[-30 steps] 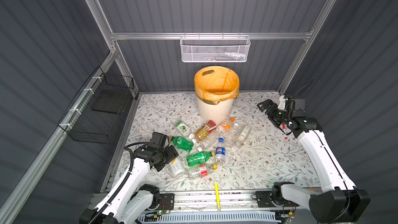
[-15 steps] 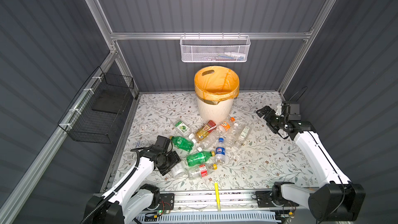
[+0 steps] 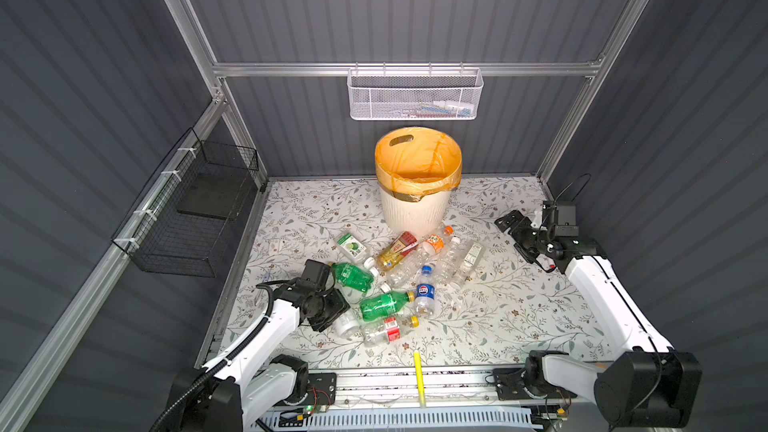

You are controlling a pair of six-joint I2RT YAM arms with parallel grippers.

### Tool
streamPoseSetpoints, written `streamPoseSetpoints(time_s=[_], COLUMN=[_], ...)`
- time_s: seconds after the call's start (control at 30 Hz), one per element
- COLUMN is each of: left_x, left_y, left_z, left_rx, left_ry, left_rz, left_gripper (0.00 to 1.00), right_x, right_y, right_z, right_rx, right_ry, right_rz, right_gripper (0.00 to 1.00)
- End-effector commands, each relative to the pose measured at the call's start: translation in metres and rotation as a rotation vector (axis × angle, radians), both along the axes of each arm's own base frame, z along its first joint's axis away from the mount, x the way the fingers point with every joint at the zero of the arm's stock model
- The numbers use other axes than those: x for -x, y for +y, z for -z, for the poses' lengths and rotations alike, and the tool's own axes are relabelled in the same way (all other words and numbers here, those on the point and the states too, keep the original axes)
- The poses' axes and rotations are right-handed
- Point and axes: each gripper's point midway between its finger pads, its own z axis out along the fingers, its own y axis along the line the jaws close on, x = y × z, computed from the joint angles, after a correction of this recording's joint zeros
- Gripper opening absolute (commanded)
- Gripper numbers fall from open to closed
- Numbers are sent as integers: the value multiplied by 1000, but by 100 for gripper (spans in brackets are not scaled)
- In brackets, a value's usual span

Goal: Throw the plastic bottles in the bin
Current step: 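Lift the clear bottle over the bin and release it with the left gripper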

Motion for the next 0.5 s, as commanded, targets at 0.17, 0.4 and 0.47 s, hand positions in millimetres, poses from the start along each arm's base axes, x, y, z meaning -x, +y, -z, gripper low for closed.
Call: streamPoseSetpoints(time_s=[0.17,0.4,0.47], left_x=[-146,-262,-294], left_y=[-32,-133,-140], left_z=[-238,-474,-470], left_rx=[-11,289,275], left_ry=[-570,-1189,-1189], left_rz=[90,275,276], left_gripper=[55,100,100], right_x=[3,1,4], right_y=[-1,5,6], right_z=[-7,-9,-11], right_rx=[-16,-78,-83], right_ry=[-23,-39,-48], right_rz=[10,7,3], right_gripper=[97,97,97])
